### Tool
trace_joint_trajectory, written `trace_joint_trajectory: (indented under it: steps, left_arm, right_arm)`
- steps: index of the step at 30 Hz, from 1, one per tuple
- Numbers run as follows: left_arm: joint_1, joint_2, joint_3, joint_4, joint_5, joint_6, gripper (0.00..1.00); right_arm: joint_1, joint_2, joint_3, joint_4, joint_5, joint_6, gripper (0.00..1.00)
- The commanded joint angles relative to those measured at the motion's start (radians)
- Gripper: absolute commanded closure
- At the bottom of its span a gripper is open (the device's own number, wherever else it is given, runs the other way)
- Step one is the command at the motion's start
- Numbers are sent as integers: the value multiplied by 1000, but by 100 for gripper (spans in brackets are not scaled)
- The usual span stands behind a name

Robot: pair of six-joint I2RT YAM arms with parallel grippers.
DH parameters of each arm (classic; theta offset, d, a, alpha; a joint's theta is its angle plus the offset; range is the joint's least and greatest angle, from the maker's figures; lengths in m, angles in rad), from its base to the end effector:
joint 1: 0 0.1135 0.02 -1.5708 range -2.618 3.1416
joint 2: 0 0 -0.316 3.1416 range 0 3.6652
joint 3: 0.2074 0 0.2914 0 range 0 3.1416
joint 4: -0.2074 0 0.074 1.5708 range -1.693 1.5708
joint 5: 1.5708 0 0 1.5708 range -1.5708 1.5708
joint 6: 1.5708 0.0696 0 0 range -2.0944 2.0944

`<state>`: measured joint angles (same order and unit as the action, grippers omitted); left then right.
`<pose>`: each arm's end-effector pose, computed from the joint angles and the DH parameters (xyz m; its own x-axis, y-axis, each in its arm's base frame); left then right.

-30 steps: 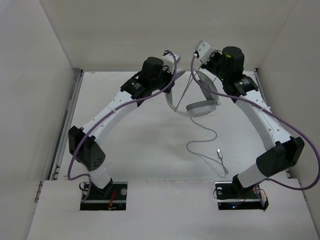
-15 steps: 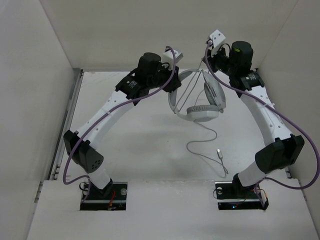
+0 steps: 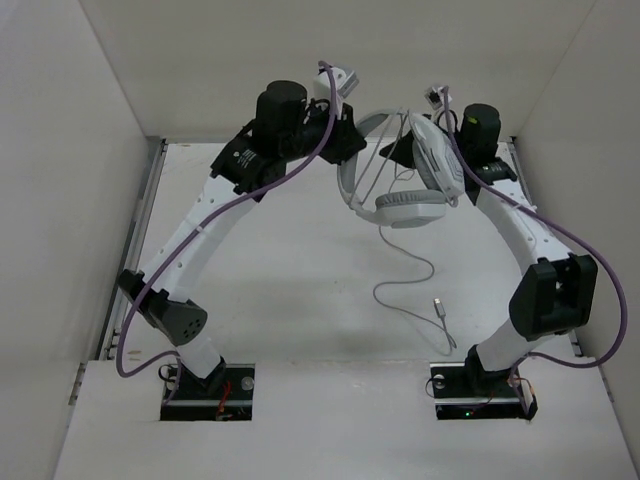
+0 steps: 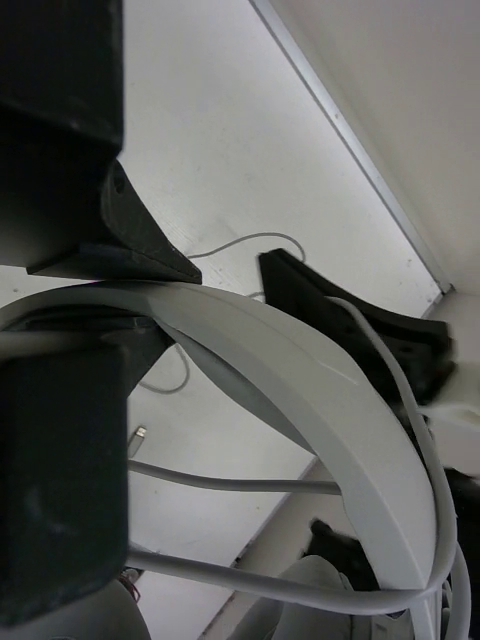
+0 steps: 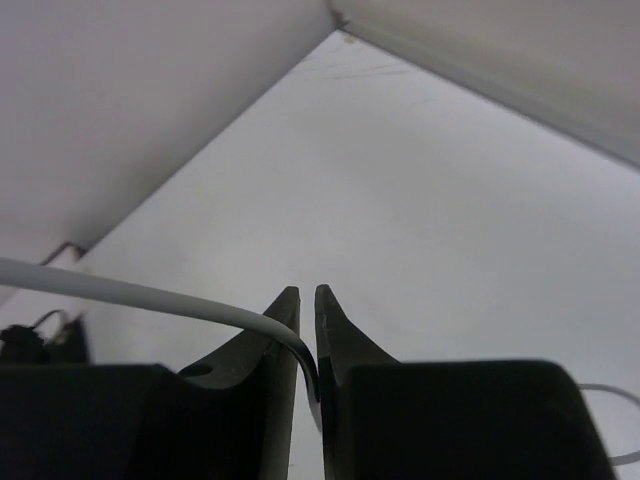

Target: Wrap the headphones

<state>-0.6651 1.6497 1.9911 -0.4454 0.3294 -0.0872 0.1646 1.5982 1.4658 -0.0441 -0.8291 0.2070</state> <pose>0.3265 -0.2847 0.5660 -0.1543 0.0163 -0.9879 0.8268 0.5495 -0.1201 0.4240 0.1225 0.4300 -0.3394 0.0844 -0.9368 -0.7735 0.5417 0.3290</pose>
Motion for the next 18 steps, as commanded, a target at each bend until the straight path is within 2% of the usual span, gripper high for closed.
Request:
trace_joint_trajectory:
  steps: [1, 6, 11, 18]
  left_arm:
    - [2, -22, 144, 114, 50, -74, 99]
    - [20, 42, 294, 126, 49, -147, 99]
    - [34, 99, 422, 134, 51, -200, 98]
    - [66, 145, 500, 177, -25, -207, 98]
  right_arm:
    - [-1, 23, -115, 327, -172, 347, 81]
    - [54, 54, -251, 724, -189, 690, 72]
    - [103, 111, -249, 866, -180, 827, 69]
    - [203, 149, -303, 944, -185, 881, 65]
